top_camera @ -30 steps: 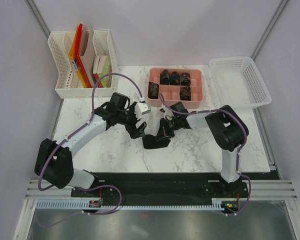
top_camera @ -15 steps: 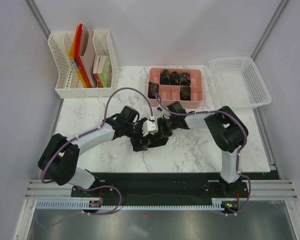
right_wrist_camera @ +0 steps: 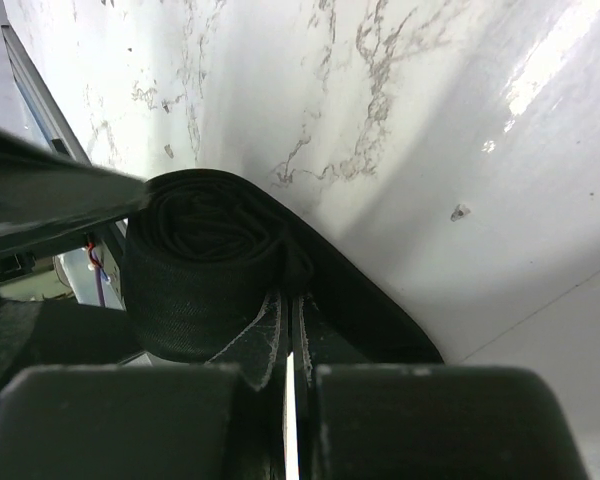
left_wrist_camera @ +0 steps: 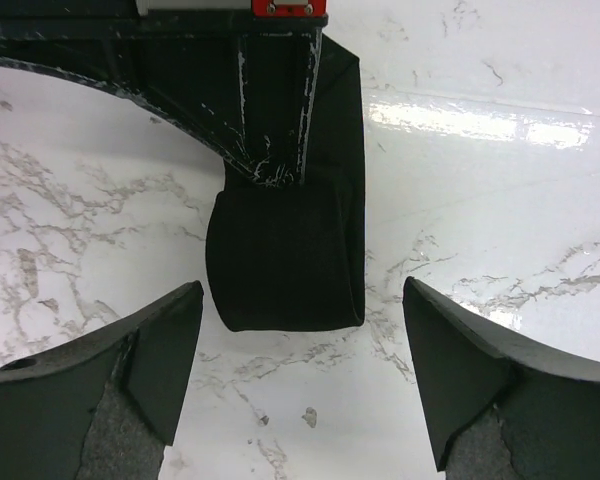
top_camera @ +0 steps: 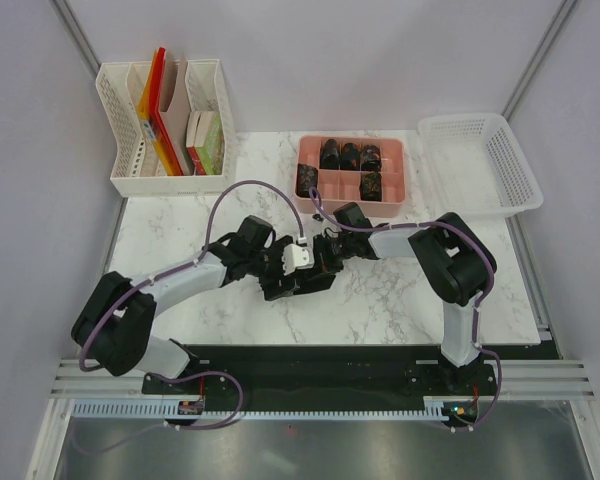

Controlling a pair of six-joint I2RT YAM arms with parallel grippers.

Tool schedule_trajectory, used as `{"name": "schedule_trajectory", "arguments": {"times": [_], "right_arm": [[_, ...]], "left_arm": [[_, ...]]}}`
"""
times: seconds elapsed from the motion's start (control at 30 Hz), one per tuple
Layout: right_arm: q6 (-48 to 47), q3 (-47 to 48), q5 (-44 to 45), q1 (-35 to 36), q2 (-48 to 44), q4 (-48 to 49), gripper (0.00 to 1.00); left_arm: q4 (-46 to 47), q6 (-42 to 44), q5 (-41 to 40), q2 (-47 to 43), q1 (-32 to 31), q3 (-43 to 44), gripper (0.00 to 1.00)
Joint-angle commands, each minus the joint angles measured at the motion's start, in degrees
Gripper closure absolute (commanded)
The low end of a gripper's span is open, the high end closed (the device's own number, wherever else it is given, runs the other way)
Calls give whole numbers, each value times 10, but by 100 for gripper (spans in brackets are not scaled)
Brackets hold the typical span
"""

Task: Roll the ties
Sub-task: Roll the tie at the center of the board.

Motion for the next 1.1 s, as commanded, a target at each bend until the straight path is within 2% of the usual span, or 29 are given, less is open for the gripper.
{"name": "schedule_trajectory", "arguments": {"times": [0.0,0.2,0.47,0.73,1.07], "right_arm": [[-41,-26,104,3,16,-17,100],[-33,-26,102,3,18,-11,100],[4,-37,91,7,16,12,100],[8,-51,93,11,15,25,100],[4,-49,90,11,15,19,100]], "left_arm": [[-9,51,46,-27,4,-6,12],[-5,38,43,44,5,25,16],[-5,27,58,51,1,56,29],[-12,44,32,73,-4,55,26],[-42,82,49,38,22,39,33]]}}
